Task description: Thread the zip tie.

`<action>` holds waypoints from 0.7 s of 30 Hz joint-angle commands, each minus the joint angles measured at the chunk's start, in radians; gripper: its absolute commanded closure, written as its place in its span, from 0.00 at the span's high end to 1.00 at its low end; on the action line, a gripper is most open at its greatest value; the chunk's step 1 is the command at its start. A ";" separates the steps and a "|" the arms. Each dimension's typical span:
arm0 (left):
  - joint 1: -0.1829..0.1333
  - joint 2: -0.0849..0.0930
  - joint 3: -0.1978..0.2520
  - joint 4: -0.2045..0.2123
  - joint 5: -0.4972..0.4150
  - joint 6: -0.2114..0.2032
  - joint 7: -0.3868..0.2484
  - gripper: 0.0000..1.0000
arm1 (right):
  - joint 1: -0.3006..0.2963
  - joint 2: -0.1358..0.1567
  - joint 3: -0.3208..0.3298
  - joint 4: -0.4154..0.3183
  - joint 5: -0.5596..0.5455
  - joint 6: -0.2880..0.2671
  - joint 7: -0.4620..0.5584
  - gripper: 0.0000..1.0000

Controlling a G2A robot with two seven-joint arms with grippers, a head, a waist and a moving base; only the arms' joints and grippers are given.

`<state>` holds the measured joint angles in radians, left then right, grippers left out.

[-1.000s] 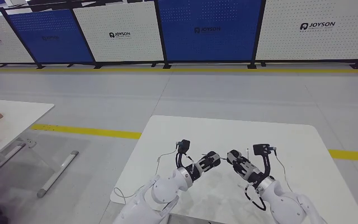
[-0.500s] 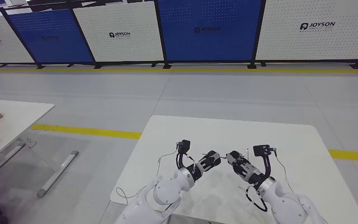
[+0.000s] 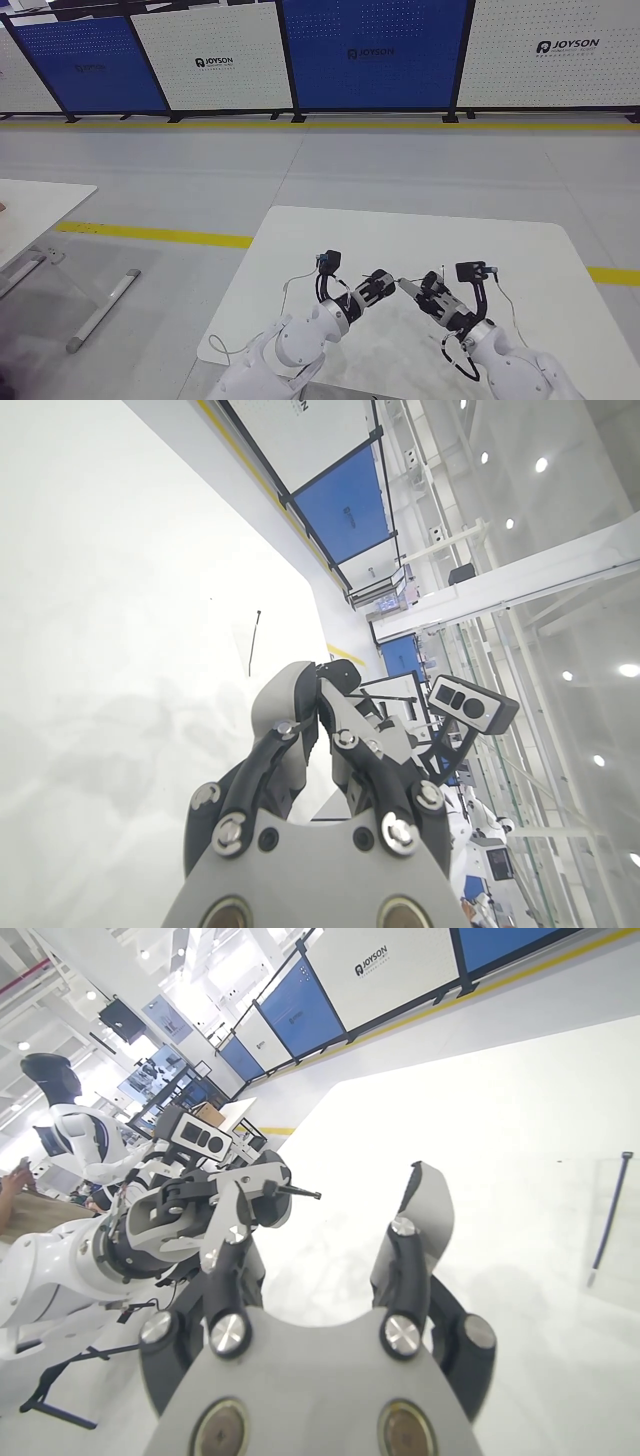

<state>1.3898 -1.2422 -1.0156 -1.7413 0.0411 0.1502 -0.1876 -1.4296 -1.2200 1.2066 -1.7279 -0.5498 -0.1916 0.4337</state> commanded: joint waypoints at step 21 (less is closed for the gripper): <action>0.009 0.004 0.007 -0.007 0.017 -0.036 -0.039 0.00 | -0.001 0.004 -0.009 -0.006 -0.028 -0.005 -0.010 0.00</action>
<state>1.3988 -1.2388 -1.0097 -1.7480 0.0578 0.1159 -0.2235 -1.4318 -1.2164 1.1985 -1.7339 -0.5742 -0.1981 0.4232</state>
